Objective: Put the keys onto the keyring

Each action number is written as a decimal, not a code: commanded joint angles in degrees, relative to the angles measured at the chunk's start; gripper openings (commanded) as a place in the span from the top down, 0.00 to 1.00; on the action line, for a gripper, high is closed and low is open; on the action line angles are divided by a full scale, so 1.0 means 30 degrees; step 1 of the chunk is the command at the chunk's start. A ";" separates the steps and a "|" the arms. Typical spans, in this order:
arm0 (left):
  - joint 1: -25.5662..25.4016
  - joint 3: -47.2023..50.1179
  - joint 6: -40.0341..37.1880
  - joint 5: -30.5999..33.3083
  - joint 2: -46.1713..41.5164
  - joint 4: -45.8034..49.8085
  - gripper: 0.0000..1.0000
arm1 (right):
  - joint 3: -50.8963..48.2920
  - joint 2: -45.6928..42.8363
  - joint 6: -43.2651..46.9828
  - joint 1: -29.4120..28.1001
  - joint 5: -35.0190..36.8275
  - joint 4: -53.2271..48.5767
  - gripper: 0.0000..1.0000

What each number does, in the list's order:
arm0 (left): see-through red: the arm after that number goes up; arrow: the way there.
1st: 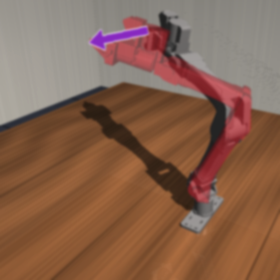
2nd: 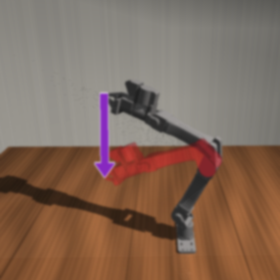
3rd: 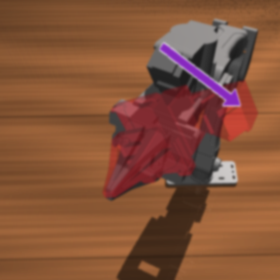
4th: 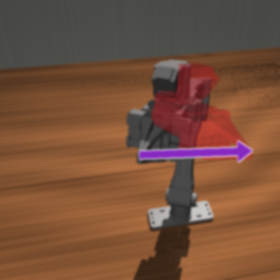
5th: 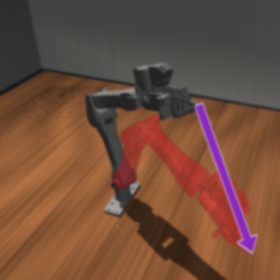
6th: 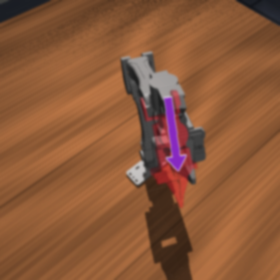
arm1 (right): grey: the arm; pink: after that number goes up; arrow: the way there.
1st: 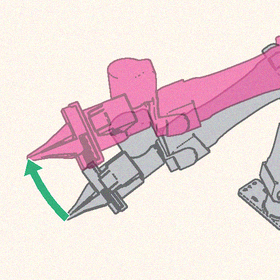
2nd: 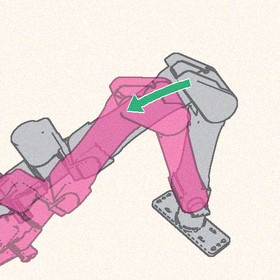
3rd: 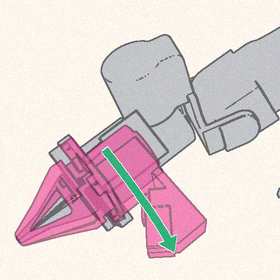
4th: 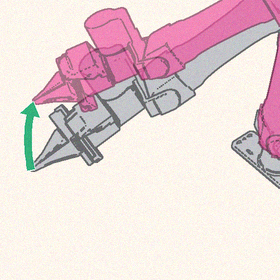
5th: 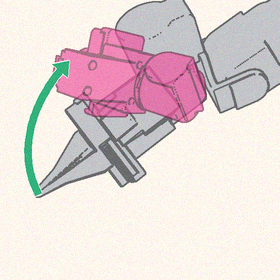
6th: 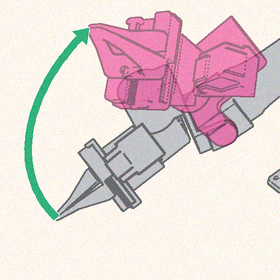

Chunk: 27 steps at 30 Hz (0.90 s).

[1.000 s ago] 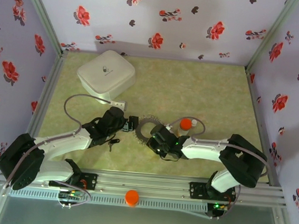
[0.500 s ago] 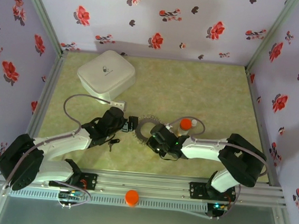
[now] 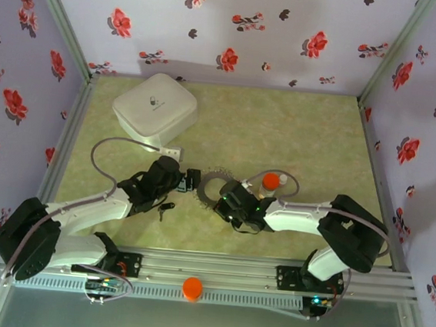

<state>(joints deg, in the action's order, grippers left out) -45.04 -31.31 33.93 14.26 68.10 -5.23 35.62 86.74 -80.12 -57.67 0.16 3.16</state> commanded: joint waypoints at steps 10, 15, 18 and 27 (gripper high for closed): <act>0.0135 0.0402 -0.3319 0.0640 -0.2270 -0.0247 0.17 | 0.4882 -0.4434 1.6414 0.0451 0.2521 -1.0655 1.00; 0.0129 0.0602 -0.6032 -0.0242 -0.3667 -0.0861 0.15 | 0.6341 -0.4958 2.1789 0.1152 0.1815 -1.2339 1.00; 0.0129 0.0578 -0.7705 -0.0911 -0.4419 -0.0876 0.13 | 0.6698 -0.5388 2.4600 0.1860 0.0501 -1.2330 1.00; 0.0553 0.0909 -1.2546 -0.3493 -0.4491 -0.1917 0.13 | 0.6698 -0.6031 2.9174 0.3822 -0.5377 -0.9696 1.00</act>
<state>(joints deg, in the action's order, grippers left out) -44.10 -28.64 4.23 8.75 54.30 -9.04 54.00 69.47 -0.30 -47.24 -7.53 -29.45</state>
